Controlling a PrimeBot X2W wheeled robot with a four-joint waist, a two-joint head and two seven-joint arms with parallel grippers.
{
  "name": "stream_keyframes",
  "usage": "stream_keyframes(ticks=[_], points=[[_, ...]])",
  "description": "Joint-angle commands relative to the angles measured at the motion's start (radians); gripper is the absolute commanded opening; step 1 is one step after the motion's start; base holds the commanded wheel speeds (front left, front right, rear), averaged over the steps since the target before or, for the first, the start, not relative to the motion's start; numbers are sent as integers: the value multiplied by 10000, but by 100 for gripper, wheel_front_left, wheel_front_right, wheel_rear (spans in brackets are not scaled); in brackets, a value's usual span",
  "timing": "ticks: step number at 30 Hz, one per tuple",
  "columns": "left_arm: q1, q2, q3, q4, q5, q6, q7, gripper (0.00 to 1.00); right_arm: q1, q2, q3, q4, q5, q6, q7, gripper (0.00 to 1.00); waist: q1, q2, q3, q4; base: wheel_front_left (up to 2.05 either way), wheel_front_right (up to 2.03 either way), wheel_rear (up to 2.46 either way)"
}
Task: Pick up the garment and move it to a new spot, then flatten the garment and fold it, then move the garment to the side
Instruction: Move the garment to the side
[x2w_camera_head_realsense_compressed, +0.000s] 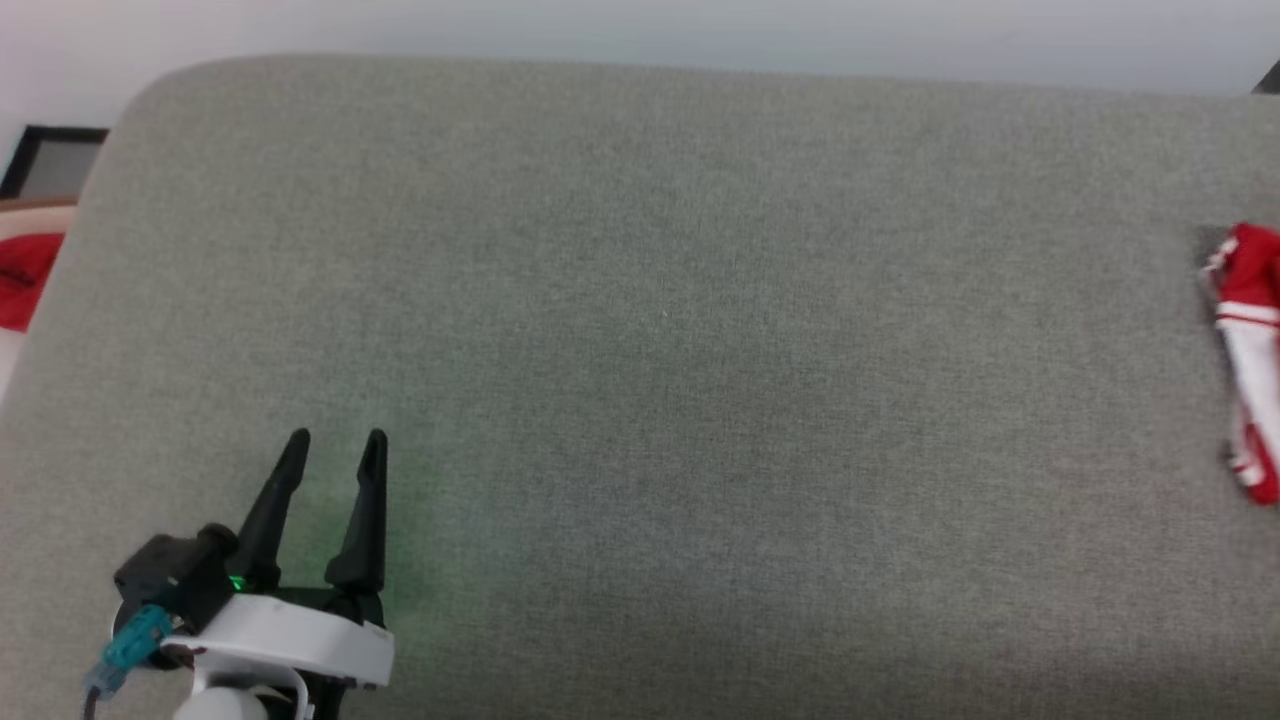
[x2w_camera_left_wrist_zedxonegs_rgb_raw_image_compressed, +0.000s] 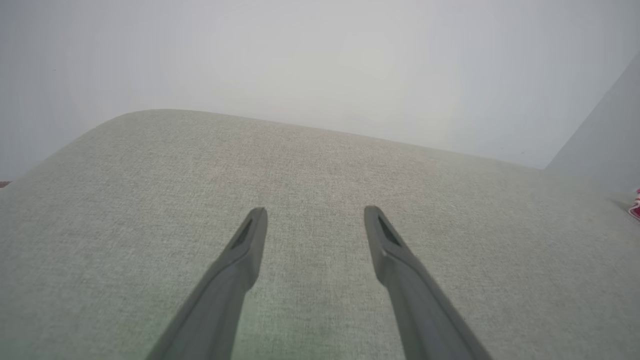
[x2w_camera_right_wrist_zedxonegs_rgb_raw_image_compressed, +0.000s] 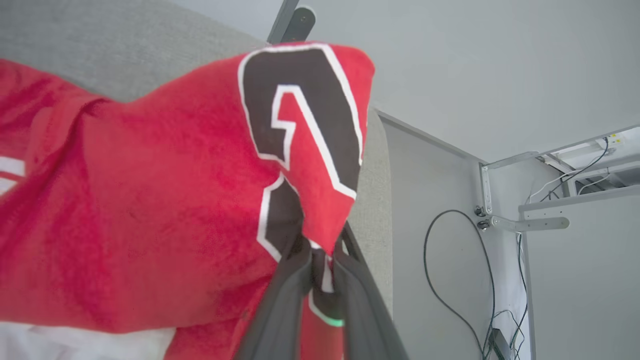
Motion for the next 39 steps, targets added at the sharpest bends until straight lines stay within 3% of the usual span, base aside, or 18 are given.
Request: stream_keyframes(ticks=[1, 10, 26, 27, 28, 29, 30, 39], points=[[-164, 15, 33, -61, 84, -63, -3, 100, -280, -132, 38, 279, -100, -15, -227, 0, 0, 0, 257, 24, 0, 0, 0], [-575, 29, -42, -164, 211, -110, -3, 100, -895, -238, 210, 1333, -708, -15, -877, 0, 0, 0, 833, 5, 0, 0, 0], [-1248, 226, -411, 46, 158, -149, -3, 100, -1614, 854, -201, 2736, -1817, -15, -1380, 1, 0, 0, 1121, -203, 0, 0, 0], [-1230, 237, -407, 59, 143, -151, -3, 100, -1672, 924, -268, 2754, -1890, -15, -1439, 32, 0, 0, 1083, -225, 0, 0, 0], [-1194, 246, -397, 81, 137, -152, -3, 100, -1697, 982, -284, 2744, -1989, -15, -1508, 46, 0, 0, 1024, -252, 0, 0, 0], [-1146, 253, -386, 103, 123, -153, -3, 100, -1696, 1046, -327, 2767, -2012, -15, -1529, 93, 0, 0, 959, -277, 0, 0, 0], [-1091, 262, -371, 127, 109, -154, -3, 100, -1685, 1128, -388, 2799, -2017, -15, -1544, 100, 0, 0, 875, -309, 0, 0, 0], [-492, 318, -232, 281, 141, -157, -2, 100, -1427, 1859, -476, 2357, -1942, -15, -2148, 100, 0, 0, -271, -713, 0, 0, 0]])
